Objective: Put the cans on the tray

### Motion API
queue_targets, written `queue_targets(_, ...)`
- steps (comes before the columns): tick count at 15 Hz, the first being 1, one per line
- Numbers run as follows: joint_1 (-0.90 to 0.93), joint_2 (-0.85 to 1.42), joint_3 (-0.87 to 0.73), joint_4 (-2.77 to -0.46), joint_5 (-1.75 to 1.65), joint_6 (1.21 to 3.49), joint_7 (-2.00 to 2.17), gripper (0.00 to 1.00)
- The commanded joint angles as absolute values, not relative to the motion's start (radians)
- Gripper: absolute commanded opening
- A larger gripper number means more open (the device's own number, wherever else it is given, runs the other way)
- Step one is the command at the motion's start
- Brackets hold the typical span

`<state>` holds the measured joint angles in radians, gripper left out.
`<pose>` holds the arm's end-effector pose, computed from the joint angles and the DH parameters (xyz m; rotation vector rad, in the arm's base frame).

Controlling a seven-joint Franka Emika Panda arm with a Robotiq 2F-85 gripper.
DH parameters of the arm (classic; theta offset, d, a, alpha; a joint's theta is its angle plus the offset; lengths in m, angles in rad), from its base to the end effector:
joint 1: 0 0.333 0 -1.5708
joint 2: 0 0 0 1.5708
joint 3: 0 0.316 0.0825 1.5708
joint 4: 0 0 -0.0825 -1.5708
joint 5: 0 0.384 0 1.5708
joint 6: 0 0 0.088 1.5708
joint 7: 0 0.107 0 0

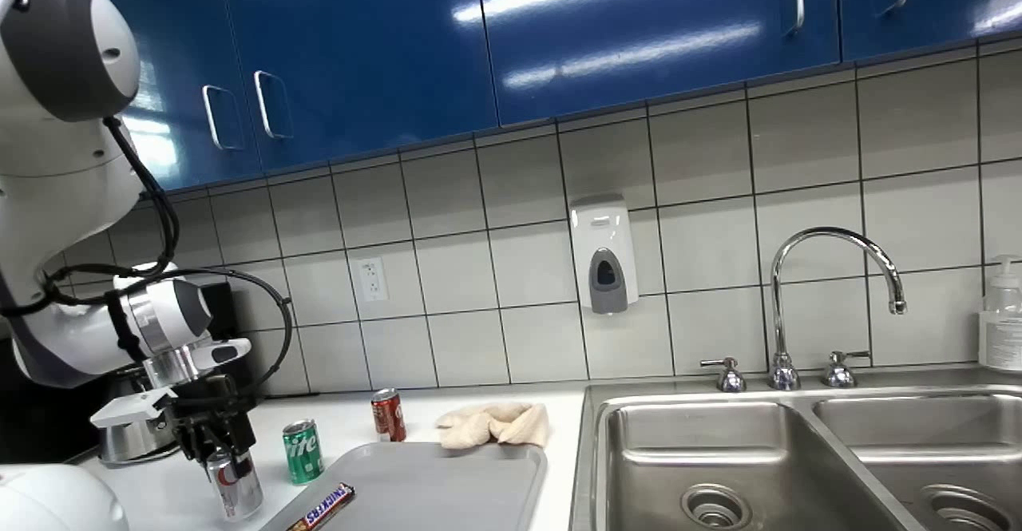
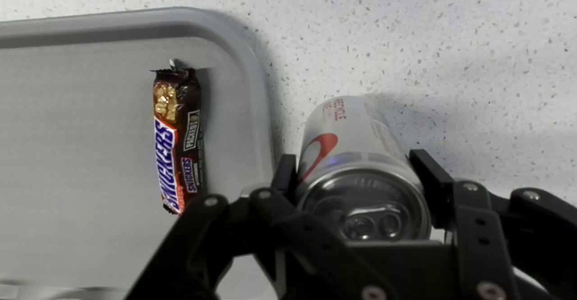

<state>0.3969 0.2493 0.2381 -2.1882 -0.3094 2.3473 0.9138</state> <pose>0.4442 0.3215 0.2691 2.9765 -0.0853 0.0781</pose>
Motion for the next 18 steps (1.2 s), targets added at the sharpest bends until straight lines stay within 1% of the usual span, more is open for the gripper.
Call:
queue_targets(1, 0.383, 0.148, 0.238, -2.208, -0.256, 2.285, 0.861, 0.40)
queue_targets(6, 0.347, 0.037, 0.233, -2.244, -0.225, 2.161, 0.819, 0.40)
queue_targets(10, 0.295, -0.063, 0.216, -2.305, -0.220, 2.110, 0.740, 0.40)
queue_targets(18, 0.158, -0.168, 0.130, -2.447, -0.188, 2.186, 0.489, 0.40)
